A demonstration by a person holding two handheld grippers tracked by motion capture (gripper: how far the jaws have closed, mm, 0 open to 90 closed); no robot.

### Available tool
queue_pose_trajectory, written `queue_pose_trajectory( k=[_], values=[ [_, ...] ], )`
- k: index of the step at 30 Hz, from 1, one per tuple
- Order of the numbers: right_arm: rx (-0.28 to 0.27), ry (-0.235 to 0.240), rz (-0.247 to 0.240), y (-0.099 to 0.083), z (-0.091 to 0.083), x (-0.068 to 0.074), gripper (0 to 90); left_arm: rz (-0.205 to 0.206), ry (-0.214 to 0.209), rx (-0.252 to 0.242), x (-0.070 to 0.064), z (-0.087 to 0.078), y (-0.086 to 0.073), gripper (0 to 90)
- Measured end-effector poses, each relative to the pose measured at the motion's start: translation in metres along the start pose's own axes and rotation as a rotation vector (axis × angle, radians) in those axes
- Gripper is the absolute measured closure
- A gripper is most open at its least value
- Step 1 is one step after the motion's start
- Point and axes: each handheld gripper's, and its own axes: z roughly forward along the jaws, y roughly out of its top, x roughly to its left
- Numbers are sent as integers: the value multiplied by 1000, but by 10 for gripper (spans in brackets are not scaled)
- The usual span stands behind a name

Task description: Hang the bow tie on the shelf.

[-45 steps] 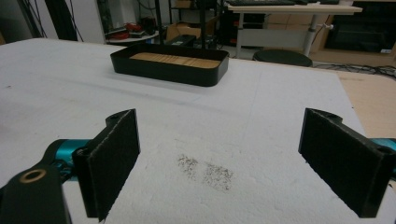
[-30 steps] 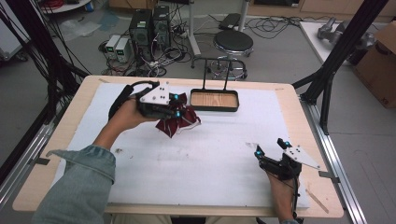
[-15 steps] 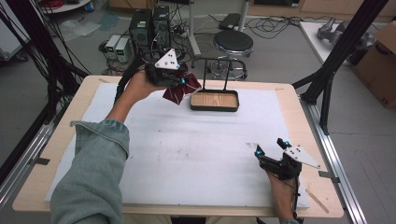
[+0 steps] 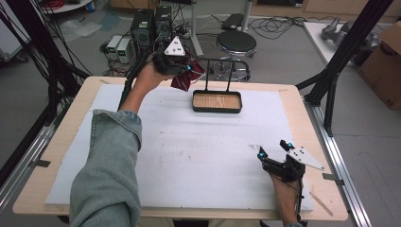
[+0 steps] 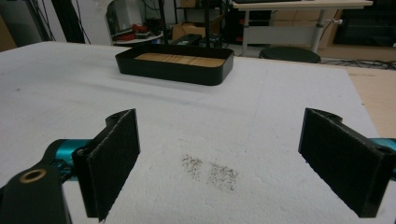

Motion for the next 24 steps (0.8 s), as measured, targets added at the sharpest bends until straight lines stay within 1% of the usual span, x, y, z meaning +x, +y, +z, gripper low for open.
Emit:
queue_pose_trajectory(
  k=[1,2,5,6,8,11,13,14,18,19,21,23,24],
  values=[
    [1,0,-2,0,0,0,115,-9,0,1,0,2,0,653],
    [-1,0,0,0,0,0,115,1,-4,8,0,5,0,653],
    [-1,2,-2,0,0,0,115,-3,1,66,1,13,-5,652],
    [0,4,-1,0,0,0,115,-7,-2,77,1,15,-8,650],
    [3,4,-4,0,0,0,115,-28,0,90,1,19,-14,649],
    [4,6,-5,0,0,0,115,-40,-2,104,0,24,-22,648],
    [4,5,-6,0,0,0,115,-38,2,120,-2,28,-24,646],
    [4,5,-4,0,0,0,115,-46,1,120,-4,31,-25,645],
    [5,5,-7,0,0,0,115,-54,-10,128,-11,41,-27,638],
    [5,5,-7,0,0,0,115,-48,-14,135,-12,43,-28,638],
    [5,5,-7,0,1,0,115,-64,-18,140,-15,47,-30,628],
    [5,5,-6,0,0,0,115,-75,-31,132,-16,47,-32,615],
    [7,5,-6,0,0,0,115,-80,-25,135,-16,47,-33,577]
  ],
)
